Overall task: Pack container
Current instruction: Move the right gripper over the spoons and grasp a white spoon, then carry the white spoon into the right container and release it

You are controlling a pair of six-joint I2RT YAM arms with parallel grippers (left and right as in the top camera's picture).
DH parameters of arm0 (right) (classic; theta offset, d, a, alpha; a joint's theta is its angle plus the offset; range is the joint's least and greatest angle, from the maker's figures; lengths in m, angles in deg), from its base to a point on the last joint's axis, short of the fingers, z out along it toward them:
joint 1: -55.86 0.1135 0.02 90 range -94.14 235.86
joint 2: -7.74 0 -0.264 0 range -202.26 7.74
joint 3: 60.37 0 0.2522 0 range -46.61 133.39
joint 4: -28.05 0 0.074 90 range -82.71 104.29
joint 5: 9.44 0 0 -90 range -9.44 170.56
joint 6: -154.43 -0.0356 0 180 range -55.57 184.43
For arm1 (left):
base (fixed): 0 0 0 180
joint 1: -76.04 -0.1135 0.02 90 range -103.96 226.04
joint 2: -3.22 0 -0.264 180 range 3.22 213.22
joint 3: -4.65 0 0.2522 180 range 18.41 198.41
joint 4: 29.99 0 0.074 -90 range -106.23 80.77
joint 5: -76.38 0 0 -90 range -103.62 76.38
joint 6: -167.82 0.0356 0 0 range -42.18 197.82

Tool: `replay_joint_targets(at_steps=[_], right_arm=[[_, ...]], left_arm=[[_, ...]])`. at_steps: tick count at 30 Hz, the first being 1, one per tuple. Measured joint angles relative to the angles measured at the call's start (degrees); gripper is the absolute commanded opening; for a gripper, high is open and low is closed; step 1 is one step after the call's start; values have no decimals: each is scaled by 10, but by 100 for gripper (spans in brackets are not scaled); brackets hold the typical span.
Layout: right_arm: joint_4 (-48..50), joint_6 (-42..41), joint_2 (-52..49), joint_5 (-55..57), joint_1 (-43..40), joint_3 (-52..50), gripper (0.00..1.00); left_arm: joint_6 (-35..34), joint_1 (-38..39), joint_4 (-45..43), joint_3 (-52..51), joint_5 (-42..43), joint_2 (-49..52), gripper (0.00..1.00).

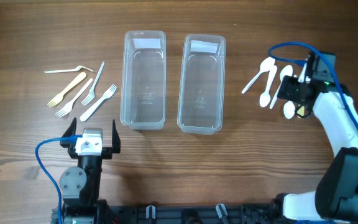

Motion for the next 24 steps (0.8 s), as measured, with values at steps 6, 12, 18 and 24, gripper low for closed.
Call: replay_joint_targets(at_steps=[6,12,18,24], right_arm=[[1,19,0,0,-40,0,79],[49,56,-16,0,-43,1,79],[69,65,-81,-24,-43,1,66],[79,45,-105,-42,-28,1,43]], left_arm=[[0,0,0,0,0,0,100],[0,0,0,0,0,0,100],[0,0,0,0,0,0,100],[0,0,0,0,0,0,100]])
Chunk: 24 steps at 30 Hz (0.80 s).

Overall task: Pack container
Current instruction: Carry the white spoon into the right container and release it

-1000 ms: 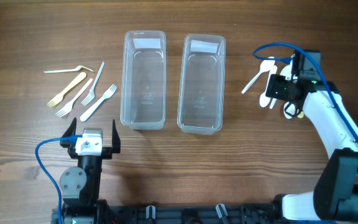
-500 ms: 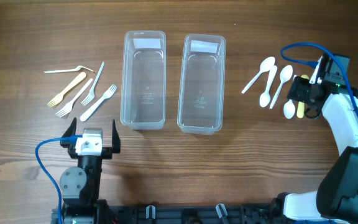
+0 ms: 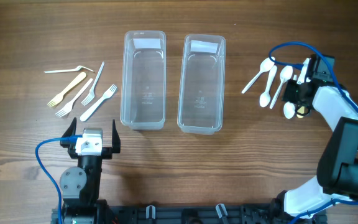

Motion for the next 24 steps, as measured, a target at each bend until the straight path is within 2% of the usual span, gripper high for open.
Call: replay_joint_targets(at_steps=[4,7,22,23,24], right_arm=[[0,-10,0,-1,3,0,31],[0,-16,0,1,3,0,28],[8,-17,-28,2,3,0,28],[14,-17,-32,3,3,2,22],[17,-17,-35,4,3,4,13]], left_arm=[[0,0,0,0,0,0,100],[0,0,0,0,0,0,100],[0,0,0,0,0,0,100],[0,0,0,0,0,0,100],[0,0,0,0,0,0,100]])
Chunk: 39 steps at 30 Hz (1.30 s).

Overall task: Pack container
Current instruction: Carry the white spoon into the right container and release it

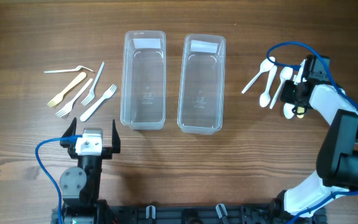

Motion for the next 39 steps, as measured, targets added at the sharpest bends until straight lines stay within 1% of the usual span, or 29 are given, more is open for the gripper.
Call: replay_joint_targets(at_steps=[1,7,11,12,15,17,19,20,23,28,31,35,36,38,39], right_arm=[[0,-3,-2,4,0,1,4],[-7,-11,-4,10,0,5,4],[-29,-13,9,10,0,5,4],[-33,-13,30,10,0,5,4],[-55,-13,159,10,0,5,4],[-80,-13,229,-17,1,5,4],[-92,-15,264,-47,13,5,4],[-96,-15,271,-59,24,5,4],[-100,-30,271,-102,98,5,4],[-30,-85,271,-139,253,5,4],[8,-129,269,-144,317,5,4],[36,-158,230,-131,359,5,5],[41,-162,205,-129,368,5,18],[51,-170,172,-129,376,5,41],[55,-175,157,-129,378,5,46]], left_arm=[[0,0,0,0,0,0,100],[0,0,0,0,0,0,100],[0,0,0,0,0,0,100],[0,0,0,0,0,0,100],[0,0,0,0,0,0,100],[0,0,0,0,0,0,100],[0,0,0,0,0,0,100],[0,0,0,0,0,0,100],[0,0,0,0,0,0,100],[0,0,0,0,0,0,100],[0,0,0,0,0,0,100],[0,0,0,0,0,0,100],[0,0,0,0,0,0,100],[0,0,0,0,0,0,100],[0,0,0,0,0,0,100]])
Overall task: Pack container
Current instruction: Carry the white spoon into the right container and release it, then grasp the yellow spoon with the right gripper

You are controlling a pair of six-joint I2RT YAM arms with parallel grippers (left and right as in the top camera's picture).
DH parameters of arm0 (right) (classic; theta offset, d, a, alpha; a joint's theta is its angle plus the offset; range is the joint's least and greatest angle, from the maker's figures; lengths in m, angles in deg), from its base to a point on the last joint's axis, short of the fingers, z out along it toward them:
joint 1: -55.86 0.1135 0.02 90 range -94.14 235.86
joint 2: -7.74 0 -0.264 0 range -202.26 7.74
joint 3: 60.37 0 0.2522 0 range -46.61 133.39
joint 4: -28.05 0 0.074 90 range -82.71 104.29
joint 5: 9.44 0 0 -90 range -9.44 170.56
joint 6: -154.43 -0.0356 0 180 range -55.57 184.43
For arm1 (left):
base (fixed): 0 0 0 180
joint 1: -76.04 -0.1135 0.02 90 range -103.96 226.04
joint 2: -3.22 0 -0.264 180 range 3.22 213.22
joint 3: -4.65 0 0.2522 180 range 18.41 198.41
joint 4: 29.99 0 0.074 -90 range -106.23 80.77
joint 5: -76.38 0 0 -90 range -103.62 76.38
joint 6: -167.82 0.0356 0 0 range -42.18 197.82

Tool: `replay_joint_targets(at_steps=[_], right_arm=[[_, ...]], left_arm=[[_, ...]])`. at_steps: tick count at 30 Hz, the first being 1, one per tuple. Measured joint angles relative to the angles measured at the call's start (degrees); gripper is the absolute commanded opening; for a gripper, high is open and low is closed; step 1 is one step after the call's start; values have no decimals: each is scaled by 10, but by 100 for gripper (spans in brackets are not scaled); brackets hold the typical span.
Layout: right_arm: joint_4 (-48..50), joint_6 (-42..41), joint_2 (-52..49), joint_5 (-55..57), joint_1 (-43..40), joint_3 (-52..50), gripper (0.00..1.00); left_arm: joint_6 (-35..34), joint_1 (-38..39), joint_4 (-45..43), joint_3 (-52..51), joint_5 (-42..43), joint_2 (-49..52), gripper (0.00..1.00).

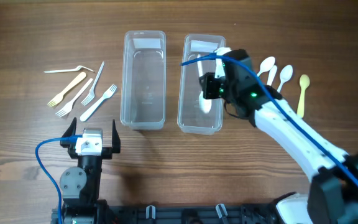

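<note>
Two clear plastic containers stand side by side, the left one (143,79) empty. My right gripper (208,88) reaches over the right container (201,121) and is shut on a white spoon (207,104), whose bowl hangs inside the container. Right of the arm lie two white spoons (267,65) (285,74) and a yellow spoon (302,93). My left gripper (93,132) is parked open near the front edge, holding nothing.
Several forks, white ones and a tan one (67,89), lie spread to the left of the containers. The right arm's blue cable (278,112) arches over the table between the right container and the spoons.
My right gripper was down at the spoon pile on the right. It is now over the right container with a white spoon in it. The yellow spoon shows in full.
At each earlier moment my right gripper stood at the spoons on the right, shifting only slightly by a white spoon and the yellow one. Now it holds a white spoon inside the right container. The left arm and the forks have not moved.
</note>
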Motion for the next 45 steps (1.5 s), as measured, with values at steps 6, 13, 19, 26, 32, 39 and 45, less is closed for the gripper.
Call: replay_joint_targets(at_steps=[6,13,19,26,32,39,45], right_arm=[[32,-7,-17,-1,0,0,52],[-141,21,137,132,-100,7,54],[-190,94,182,207,-327,8,56],[-101,162,78,210,-413,8,58],[-26,201,-17,208,-417,8,59],[-2,216,-108,176,-417,8,57],[-2,215,-160,175,-417,8,57]], left_arm=[[0,0,0,0,0,0,100],[0,0,0,0,0,0,100],[0,0,0,0,0,1,100],[0,0,0,0,0,1,100],[0,0,0,0,0,1,100],[0,0,0,0,0,1,100],[0,0,0,0,0,1,100]])
